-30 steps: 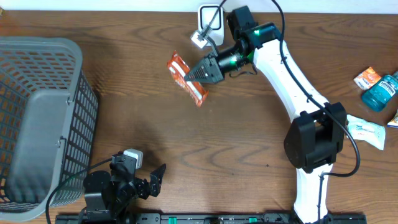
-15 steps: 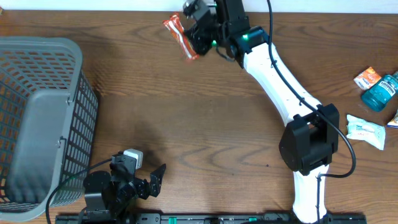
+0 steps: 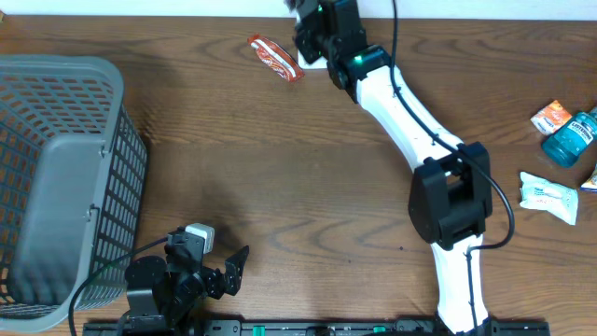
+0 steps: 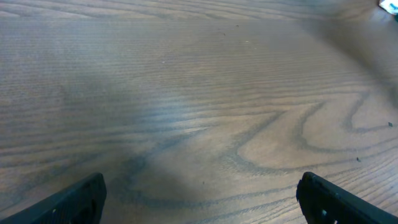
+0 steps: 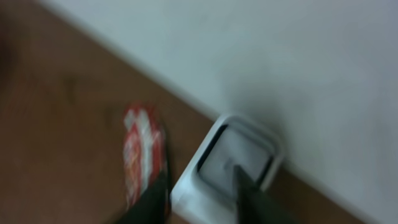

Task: Scan the item barcode
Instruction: 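Carry the snack bar up to the white scanner and hold it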

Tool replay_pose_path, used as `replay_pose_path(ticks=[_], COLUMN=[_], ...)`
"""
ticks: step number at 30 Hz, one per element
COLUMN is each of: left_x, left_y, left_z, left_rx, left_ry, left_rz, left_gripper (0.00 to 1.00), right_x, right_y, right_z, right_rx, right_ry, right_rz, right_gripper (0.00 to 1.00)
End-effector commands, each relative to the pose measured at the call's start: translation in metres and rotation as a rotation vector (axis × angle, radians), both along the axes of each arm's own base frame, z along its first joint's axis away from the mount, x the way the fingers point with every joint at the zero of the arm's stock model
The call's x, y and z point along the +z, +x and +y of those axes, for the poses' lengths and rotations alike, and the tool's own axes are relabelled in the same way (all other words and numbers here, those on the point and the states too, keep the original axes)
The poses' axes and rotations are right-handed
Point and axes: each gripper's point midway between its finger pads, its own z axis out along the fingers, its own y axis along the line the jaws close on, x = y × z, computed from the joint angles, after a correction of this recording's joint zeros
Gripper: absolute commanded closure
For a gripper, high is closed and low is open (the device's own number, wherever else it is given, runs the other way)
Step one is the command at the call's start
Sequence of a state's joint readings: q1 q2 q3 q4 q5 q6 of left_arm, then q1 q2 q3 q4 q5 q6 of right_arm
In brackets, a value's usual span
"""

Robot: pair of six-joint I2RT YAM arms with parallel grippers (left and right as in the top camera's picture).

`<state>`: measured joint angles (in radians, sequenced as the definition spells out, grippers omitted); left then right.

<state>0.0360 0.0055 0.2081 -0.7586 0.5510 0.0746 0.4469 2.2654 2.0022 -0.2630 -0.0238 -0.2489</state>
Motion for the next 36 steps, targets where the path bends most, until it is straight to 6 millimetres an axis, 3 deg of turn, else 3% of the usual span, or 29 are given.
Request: replay_pose_path(ticks=[1, 3, 6, 7, 9, 13, 18, 28, 36], left_x=[0.001, 0.001, 0.001, 0.001, 0.001, 0.001, 0.001, 0.001, 0.001], left_y=[0.0, 0.0, 0.0, 0.0, 0.0, 0.0, 0.0, 0.0, 0.0], left_z=[0.0, 0.0, 0.0, 0.0, 0.0, 0.0, 0.0, 0.0, 0.0], left_rx=[0.003, 0.003, 0.003, 0.002, 0.002, 0.002, 0.002, 0.003, 0.002], left_ry=[-0.002, -0.002, -0.002, -0.003, -0.003, -0.003, -0.003, -0.002, -0.003], left_rz=[-0.001, -0.001, -0.001, -0.001, -0.001, -0.001, -0.001, -0.001, -0.001], left_gripper=[0.02, 0.02, 0.02, 0.02, 0.02, 0.02, 0.02, 0.02, 0.02], right_x=[-0.013, -0.014, -0.017, -0.02, -0.032, -0.077, -0.107, -0.14, -0.158], right_y=[-0.013, -0.014, -0.013, -0.011, -0.005, 0.007, 0.017, 0.032, 0.039], right_z=[0.022, 0.028, 0.041, 0.044, 0.049, 0.063, 0.068, 0.058, 0.068], right_rx=[0.124, 0.143, 0.174, 0.174, 0.157, 0.104, -0.003, -0.127, -0.124], right_ry=[-0.022, -0.031, -0.009, -0.006, 0.011, -0.017, -0.07, -0.178, -0.198], right_rz=[0.026, 0.01, -0.009, -0.019, -0.025, -0.06, -0.124, -0.265, -0.309], right_gripper=[0.58, 0.58, 0.7, 0.76, 0.99, 0.99, 0.99, 0.99, 0.99])
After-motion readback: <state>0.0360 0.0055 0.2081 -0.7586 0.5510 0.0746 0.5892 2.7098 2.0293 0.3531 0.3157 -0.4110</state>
